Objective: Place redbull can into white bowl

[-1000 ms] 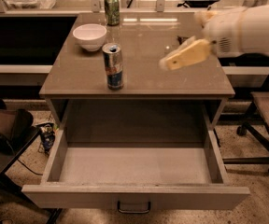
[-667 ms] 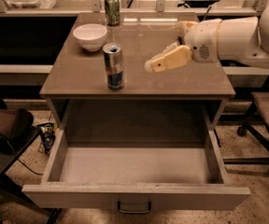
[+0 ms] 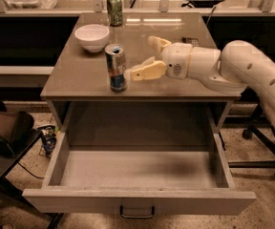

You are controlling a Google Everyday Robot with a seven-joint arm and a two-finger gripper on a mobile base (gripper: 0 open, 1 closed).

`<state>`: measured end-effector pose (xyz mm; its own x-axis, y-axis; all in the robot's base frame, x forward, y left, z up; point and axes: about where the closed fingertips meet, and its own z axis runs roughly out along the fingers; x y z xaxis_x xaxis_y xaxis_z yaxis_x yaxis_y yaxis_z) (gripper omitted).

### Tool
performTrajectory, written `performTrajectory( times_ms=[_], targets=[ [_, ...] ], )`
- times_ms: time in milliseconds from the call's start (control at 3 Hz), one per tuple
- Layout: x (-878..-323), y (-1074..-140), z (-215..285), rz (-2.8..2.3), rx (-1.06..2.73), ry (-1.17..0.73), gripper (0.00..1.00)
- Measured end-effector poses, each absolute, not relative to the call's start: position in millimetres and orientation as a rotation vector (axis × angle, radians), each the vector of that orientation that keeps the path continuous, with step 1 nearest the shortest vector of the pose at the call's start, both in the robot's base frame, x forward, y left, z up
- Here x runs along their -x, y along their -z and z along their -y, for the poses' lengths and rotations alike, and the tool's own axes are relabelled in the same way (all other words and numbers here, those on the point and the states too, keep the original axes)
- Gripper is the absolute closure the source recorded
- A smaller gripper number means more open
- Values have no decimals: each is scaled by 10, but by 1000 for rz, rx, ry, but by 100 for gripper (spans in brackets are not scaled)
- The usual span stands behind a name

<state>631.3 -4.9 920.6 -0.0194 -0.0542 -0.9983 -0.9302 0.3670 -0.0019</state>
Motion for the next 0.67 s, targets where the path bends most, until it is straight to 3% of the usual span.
performTrajectory(
  times_ms=[667],
  targets=[
    [-6330,-9101,-489,-1249,1033,-999,0]
  ],
)
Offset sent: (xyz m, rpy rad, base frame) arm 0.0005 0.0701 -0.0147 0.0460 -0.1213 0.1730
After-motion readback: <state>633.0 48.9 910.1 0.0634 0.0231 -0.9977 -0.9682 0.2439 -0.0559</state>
